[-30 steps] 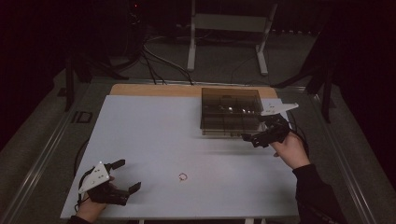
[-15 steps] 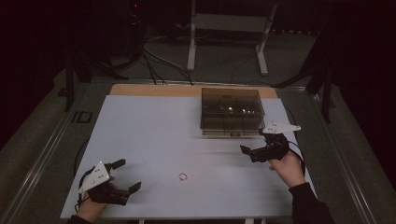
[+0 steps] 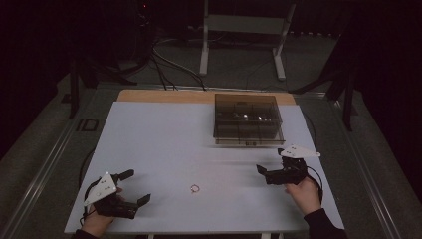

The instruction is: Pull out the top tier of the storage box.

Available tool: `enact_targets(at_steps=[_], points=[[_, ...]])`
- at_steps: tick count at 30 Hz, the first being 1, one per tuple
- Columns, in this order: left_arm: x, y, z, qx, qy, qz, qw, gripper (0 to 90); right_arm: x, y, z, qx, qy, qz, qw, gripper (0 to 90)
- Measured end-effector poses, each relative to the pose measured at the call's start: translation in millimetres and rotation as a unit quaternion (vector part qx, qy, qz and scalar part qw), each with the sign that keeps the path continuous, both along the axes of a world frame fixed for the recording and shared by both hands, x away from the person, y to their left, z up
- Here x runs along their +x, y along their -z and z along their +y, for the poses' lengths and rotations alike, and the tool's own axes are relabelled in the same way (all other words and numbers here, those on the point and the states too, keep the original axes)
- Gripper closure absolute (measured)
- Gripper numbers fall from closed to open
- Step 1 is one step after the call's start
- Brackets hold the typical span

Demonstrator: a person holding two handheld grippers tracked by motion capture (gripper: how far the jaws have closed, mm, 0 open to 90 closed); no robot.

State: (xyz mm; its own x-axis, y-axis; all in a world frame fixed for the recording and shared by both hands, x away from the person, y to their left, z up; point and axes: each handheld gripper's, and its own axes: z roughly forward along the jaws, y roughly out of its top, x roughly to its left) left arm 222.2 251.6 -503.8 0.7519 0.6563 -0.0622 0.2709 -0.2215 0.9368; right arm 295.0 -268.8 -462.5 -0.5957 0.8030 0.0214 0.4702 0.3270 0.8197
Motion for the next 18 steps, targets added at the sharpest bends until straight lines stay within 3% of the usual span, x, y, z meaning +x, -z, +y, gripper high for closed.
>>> enact_targets(at_steps=[9, 15, 18], points=[[0.3, 0.1, 0.0, 0.002, 0.000, 0.000, 1.0000, 0.0, -13.4, 18.8, 0.5, 0.008, 0.028, -0.008, 0.9995, 0.0], [1.5, 0.3, -0.9, 0.003, 0.001, 0.000, 1.0000, 0.0, -22.8, 28.3, -5.0, -0.003, 0.058, -0.019, 0.9981, 0.0], [2.4, 0.6, -1.3, 0.004, 0.003, 0.000, 1.0000, 0.0, -25.9, 32.1, -6.2, 0.008, 0.072, -0.024, 0.9971, 0.0]])
